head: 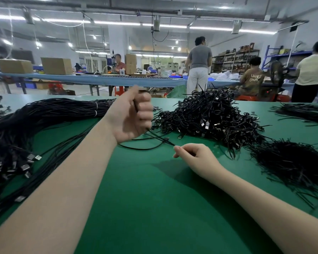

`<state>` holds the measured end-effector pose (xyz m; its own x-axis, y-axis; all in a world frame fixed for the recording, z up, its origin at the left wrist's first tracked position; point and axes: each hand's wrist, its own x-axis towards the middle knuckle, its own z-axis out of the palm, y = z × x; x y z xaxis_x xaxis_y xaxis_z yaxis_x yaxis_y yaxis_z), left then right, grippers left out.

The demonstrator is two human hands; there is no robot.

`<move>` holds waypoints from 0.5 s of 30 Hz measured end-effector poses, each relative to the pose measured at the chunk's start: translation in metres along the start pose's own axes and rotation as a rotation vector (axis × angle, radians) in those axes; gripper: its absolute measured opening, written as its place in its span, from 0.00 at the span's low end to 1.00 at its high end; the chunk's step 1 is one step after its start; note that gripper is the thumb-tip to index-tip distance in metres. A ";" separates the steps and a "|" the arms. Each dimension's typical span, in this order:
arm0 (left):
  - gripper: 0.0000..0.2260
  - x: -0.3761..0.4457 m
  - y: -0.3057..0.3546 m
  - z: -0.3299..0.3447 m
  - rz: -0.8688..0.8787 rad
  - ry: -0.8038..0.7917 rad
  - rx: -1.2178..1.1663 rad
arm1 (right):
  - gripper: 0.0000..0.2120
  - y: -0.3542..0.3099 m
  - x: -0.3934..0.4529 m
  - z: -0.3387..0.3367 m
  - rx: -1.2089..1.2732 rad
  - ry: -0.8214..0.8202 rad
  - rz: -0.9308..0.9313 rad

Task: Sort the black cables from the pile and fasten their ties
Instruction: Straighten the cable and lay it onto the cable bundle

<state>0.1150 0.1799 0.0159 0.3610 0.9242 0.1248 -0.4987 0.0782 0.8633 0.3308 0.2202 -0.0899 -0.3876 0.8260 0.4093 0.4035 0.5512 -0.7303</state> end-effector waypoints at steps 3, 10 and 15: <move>0.27 -0.002 -0.007 0.012 -0.448 -0.169 0.700 | 0.16 -0.014 0.006 -0.010 0.154 0.109 -0.009; 0.27 0.021 -0.022 0.019 -0.089 0.323 0.531 | 0.13 -0.057 0.006 0.005 0.290 0.062 -0.168; 0.28 0.003 0.010 0.024 0.190 0.107 0.060 | 0.14 -0.048 -0.003 0.013 0.272 -0.302 -0.034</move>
<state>0.1301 0.1742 0.0364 0.1781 0.9547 0.2383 -0.5008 -0.1205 0.8571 0.3020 0.1896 -0.0636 -0.6391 0.7140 0.2860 0.1680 0.4925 -0.8539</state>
